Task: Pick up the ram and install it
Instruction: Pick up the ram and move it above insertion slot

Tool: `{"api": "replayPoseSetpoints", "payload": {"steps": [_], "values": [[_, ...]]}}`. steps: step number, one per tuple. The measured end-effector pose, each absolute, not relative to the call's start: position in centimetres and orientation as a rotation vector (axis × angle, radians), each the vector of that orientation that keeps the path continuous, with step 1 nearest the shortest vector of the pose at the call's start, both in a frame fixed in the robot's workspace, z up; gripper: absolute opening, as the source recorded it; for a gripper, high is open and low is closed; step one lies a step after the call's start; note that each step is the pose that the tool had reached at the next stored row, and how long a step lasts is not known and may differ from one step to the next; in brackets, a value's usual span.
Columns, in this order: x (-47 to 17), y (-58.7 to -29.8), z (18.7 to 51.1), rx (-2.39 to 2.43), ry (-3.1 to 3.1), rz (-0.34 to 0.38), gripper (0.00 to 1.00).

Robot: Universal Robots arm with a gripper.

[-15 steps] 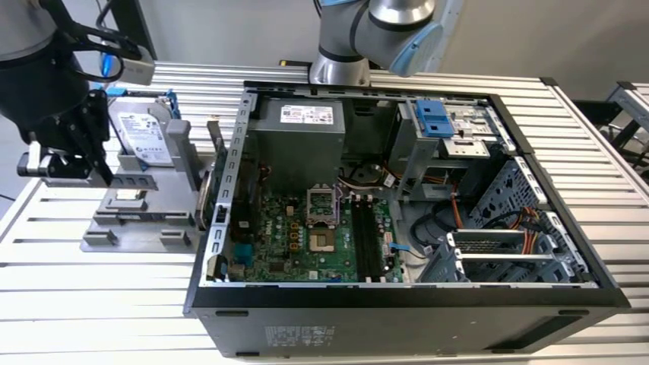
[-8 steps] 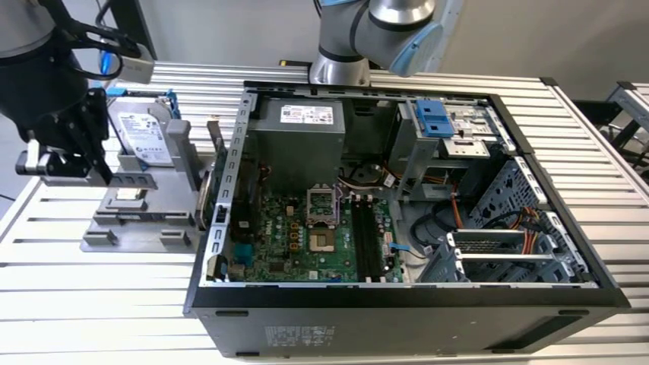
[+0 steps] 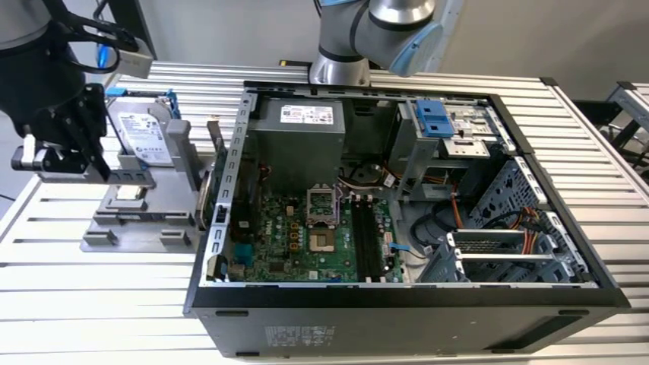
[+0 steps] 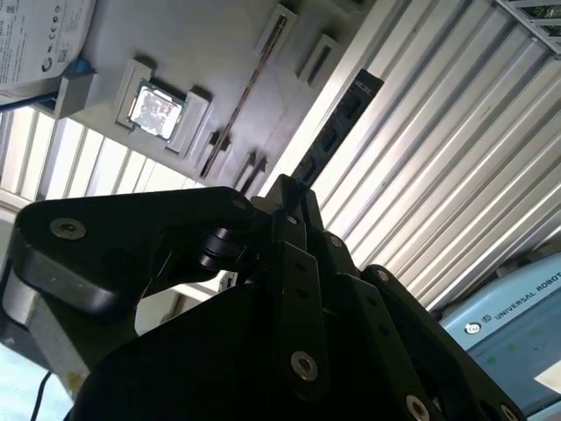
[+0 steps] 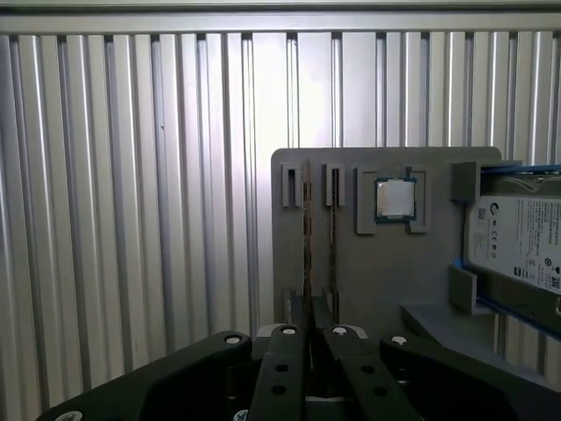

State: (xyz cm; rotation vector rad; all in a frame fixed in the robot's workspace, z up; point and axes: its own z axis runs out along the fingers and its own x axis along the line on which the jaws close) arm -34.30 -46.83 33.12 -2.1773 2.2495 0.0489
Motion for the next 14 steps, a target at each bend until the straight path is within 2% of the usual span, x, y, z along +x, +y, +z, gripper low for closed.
{"api": "replayPoseSetpoints", "payload": {"steps": [14], "values": [[-34.3, -46.8, 34.6, -2.176, 2.248, 0.051, 0.00]]}}
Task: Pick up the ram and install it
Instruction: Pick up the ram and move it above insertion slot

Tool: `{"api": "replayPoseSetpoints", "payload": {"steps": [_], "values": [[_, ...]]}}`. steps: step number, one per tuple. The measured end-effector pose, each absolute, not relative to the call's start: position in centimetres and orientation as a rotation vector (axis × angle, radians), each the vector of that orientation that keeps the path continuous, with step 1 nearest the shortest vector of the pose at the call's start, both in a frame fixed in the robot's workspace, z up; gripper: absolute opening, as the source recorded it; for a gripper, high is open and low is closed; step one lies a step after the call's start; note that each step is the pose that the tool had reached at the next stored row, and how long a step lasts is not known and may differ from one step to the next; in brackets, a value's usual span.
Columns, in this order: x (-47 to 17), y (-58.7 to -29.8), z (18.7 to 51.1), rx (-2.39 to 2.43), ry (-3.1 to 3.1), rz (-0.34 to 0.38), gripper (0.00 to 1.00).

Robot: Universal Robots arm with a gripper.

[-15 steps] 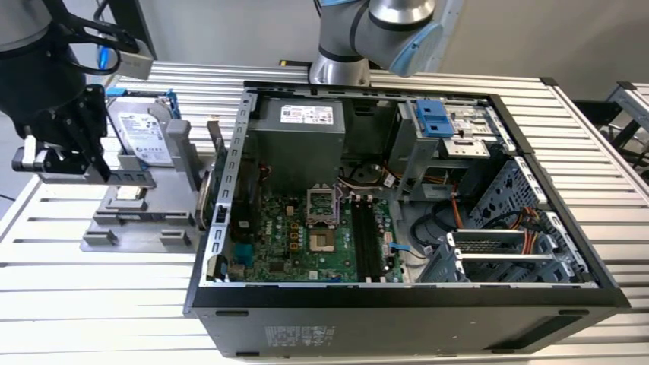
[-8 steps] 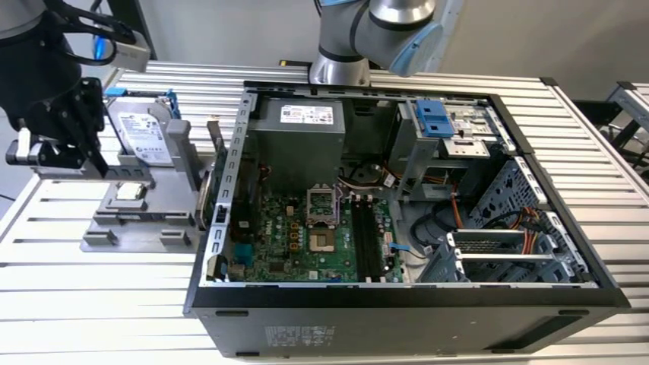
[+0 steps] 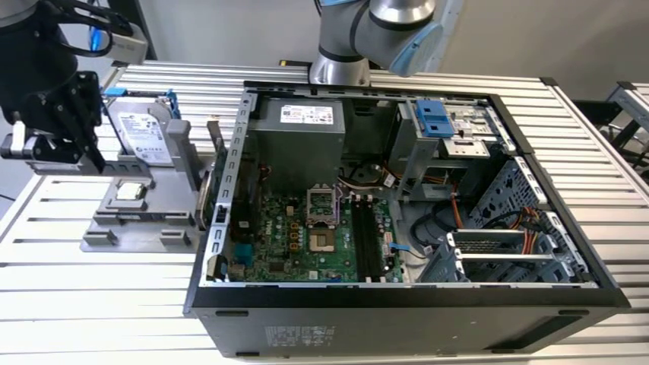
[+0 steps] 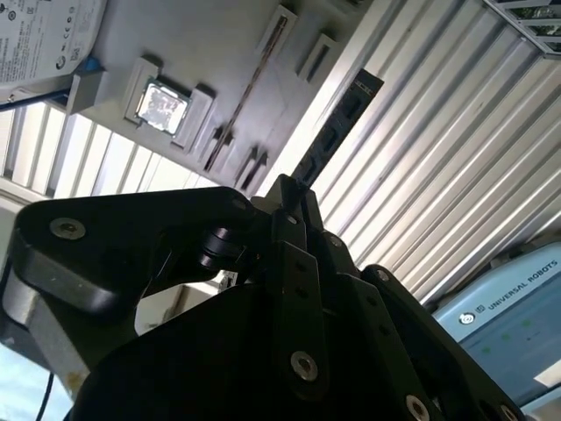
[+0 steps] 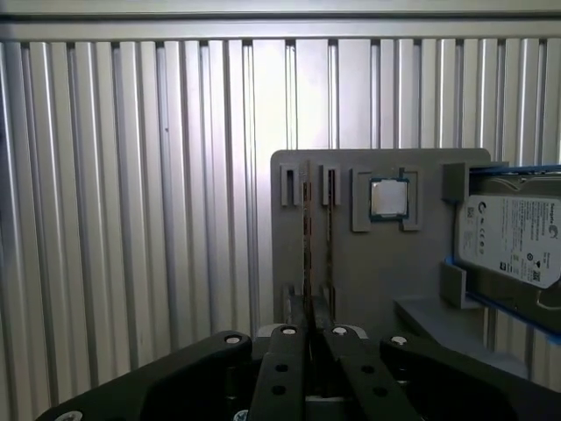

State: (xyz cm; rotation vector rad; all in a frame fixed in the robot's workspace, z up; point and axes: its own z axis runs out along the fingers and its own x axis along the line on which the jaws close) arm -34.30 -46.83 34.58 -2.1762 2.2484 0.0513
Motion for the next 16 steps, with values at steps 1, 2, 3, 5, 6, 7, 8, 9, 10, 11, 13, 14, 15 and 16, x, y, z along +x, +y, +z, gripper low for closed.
{"api": "replayPoseSetpoints", "payload": {"steps": [1, 2, 3, 5, 6, 7, 8, 9, 10, 11, 13, 14, 15, 16], "values": [[-34.3, -46.8, 34.7, -2.176, 2.248, 0.052, 0.00], [-34.3, -46.8, 34.8, -2.176, 2.248, 0.052, 0.00], [-34.3, -46.8, 34.9, -2.176, 2.248, 0.052, 0.00], [-34.3, -46.8, 35.2, -2.176, 2.248, 0.053, 0.00], [-34.3, -46.8, 35.3, -2.175, 2.248, 0.053, 0.00], [-34.3, -46.8, 35.5, -2.175, 2.248, 0.053, 0.00], [-34.3, -46.8, 35.6, -2.175, 2.248, 0.053, 0.00], [-34.3, -46.8, 35.7, -2.175, 2.247, 0.053, 0.00], [-34.3, -46.8, 35.8, -2.175, 2.247, 0.053, 0.00], [-34.3, -46.8, 35.9, -2.175, 2.247, 0.053, 0.00], [-34.3, -46.8, 36.1, -2.175, 2.247, 0.054, 0.00], [-34.3, -46.8, 36.3, -2.175, 2.247, 0.054, 0.00], [-34.3, -46.8, 36.4, -2.175, 2.247, 0.054, 0.00], [-34.3, -46.8, 36.5, -2.175, 2.247, 0.054, 0.00]]}}
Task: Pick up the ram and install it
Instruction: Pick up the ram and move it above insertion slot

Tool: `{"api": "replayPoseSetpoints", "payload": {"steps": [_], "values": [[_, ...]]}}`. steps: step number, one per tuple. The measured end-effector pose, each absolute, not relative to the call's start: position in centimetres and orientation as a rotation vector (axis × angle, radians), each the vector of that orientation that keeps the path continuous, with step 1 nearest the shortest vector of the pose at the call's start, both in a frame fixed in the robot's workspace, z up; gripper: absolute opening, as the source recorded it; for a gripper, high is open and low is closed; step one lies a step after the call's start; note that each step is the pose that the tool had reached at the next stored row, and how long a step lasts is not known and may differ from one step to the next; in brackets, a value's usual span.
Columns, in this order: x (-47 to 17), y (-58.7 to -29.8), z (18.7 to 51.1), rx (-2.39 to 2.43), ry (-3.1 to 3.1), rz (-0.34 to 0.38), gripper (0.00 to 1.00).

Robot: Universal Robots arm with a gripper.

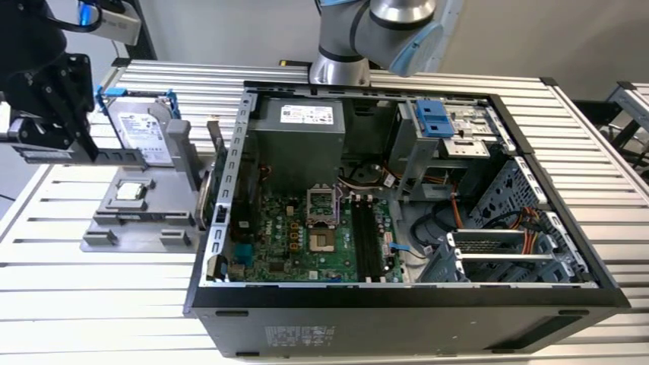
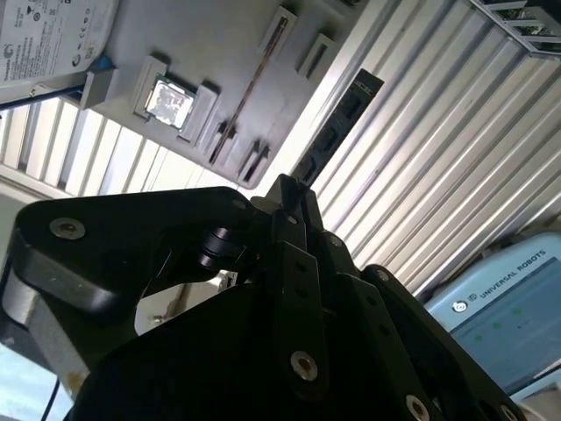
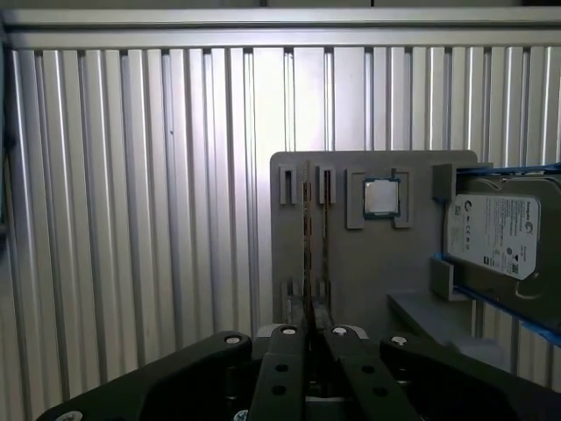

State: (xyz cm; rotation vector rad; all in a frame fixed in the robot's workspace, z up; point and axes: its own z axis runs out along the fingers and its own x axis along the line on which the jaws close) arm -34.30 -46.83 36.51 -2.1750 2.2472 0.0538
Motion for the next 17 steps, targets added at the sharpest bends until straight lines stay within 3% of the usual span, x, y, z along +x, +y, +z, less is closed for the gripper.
{"api": "replayPoseSetpoints", "payload": {"steps": [17], "values": [[-34.3, -46.8, 38.2, -2.175, 2.247, 0.054, 0.00]]}}
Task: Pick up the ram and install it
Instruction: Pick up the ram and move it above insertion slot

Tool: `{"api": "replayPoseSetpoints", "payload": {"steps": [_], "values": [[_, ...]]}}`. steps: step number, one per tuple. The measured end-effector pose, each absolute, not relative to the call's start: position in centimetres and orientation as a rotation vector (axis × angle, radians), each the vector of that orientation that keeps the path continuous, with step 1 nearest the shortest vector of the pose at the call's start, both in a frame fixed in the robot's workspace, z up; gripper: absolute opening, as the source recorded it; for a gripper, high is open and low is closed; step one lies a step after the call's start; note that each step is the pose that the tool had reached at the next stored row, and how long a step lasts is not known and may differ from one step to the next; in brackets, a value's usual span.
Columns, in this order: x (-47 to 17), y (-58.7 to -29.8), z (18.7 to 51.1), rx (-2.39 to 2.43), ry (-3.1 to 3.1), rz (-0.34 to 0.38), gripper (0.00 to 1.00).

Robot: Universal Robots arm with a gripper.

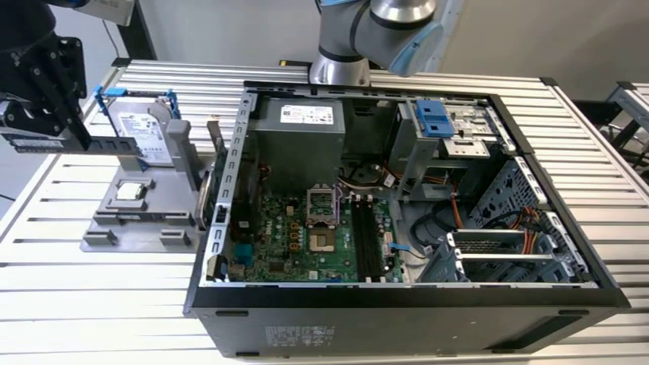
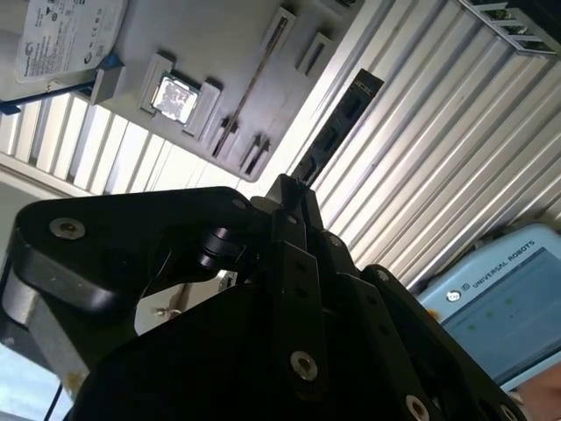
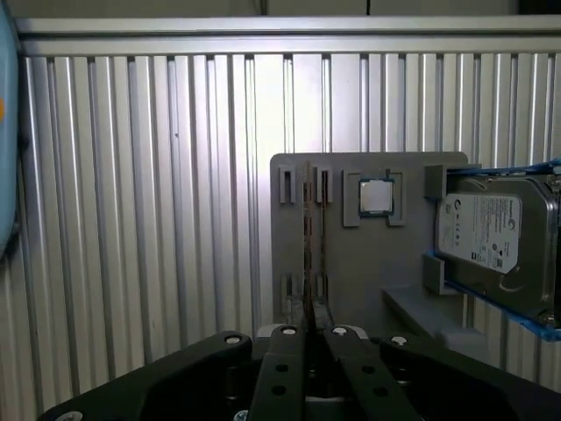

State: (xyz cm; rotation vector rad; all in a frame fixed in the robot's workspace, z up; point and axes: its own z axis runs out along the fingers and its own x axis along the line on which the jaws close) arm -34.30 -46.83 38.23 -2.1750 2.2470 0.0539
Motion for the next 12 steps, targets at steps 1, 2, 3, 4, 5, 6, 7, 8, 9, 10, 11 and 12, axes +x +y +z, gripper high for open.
{"api": "replayPoseSetpoints", "payload": {"steps": [1, 2, 3, 4, 5, 6, 7, 8, 9, 10, 11, 12], "values": [[-34.3, -46.8, 38.2, -2.175, 2.247, 0.054, 0.00], [-34.3, -46.8, 38.2, -2.175, 2.247, 0.054, 0.00], [-34.3, -46.8, 38.2, -2.175, 2.247, 0.054, 0.00], [-34.3, -46.8, 38.3, -2.175, 2.247, 0.054, 0.00], [-34.3, -46.8, 38.3, -2.175, 2.247, 0.054, 0.00], [-34.3, -46.8, 38.3, -2.175, 2.247, 0.054, 0.00], [-34.2, -46.8, 38.3, -2.175, 2.247, 0.054, 0.00], [-34.0, -46.8, 38.3, -2.175, 2.247, 0.054, 0.00], [-33.8, -46.8, 38.3, -2.175, 2.247, 0.054, 0.00], [-33.5, -46.8, 38.3, -2.175, 2.247, 0.054, 0.00], [-33.2, -46.8, 38.3, -2.175, 2.247, 0.054, 0.00], [-32.9, -46.8, 38.3, -2.175, 2.248, 0.055, 0.00]]}}
